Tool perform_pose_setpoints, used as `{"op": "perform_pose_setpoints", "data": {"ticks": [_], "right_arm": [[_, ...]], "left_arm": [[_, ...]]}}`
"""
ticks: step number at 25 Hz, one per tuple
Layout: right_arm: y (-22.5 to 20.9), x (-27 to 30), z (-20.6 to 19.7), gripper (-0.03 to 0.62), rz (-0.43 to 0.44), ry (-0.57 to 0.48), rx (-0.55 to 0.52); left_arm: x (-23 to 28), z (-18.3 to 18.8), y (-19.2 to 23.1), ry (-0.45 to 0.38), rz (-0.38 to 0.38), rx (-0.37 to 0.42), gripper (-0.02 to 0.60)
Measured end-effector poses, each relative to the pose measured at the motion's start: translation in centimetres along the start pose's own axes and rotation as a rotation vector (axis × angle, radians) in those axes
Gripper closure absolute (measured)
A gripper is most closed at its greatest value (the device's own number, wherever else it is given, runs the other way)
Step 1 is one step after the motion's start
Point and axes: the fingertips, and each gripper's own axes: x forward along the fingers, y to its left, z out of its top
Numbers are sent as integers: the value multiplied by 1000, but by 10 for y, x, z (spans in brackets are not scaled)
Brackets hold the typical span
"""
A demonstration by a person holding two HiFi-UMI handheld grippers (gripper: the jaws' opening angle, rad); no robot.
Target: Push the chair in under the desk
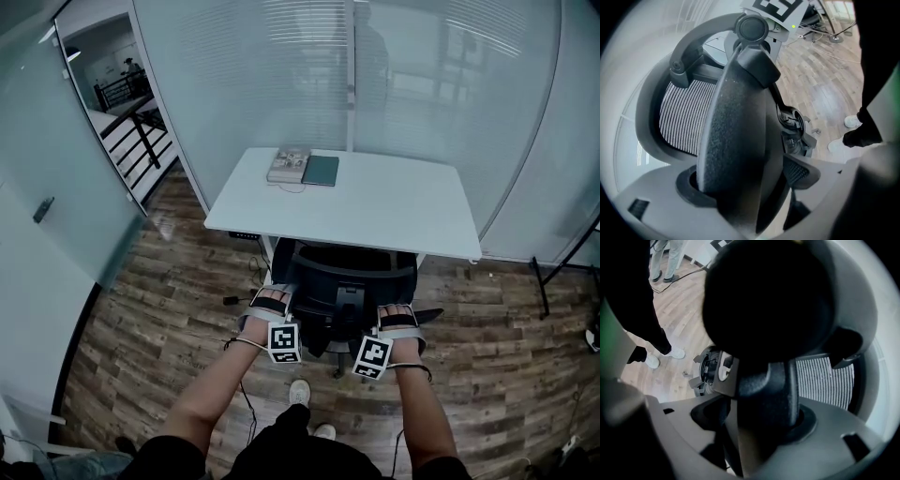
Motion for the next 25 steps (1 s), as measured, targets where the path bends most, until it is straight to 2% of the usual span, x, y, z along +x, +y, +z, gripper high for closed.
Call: {"op": "perform_pose_setpoints", "data": {"ticks": [7, 12, 25], "right_arm": [[-13, 22, -15, 298, 0, -8, 2], [-28, 39, -15, 292, -40, -5, -36], [-56, 79, -26, 295, -36, 11, -25]], "left_arm": [[23, 7, 13, 7, -6, -4, 133], [39, 2, 25, 4, -13, -6, 133], [81, -1, 60, -11, 0, 2, 133]]}}
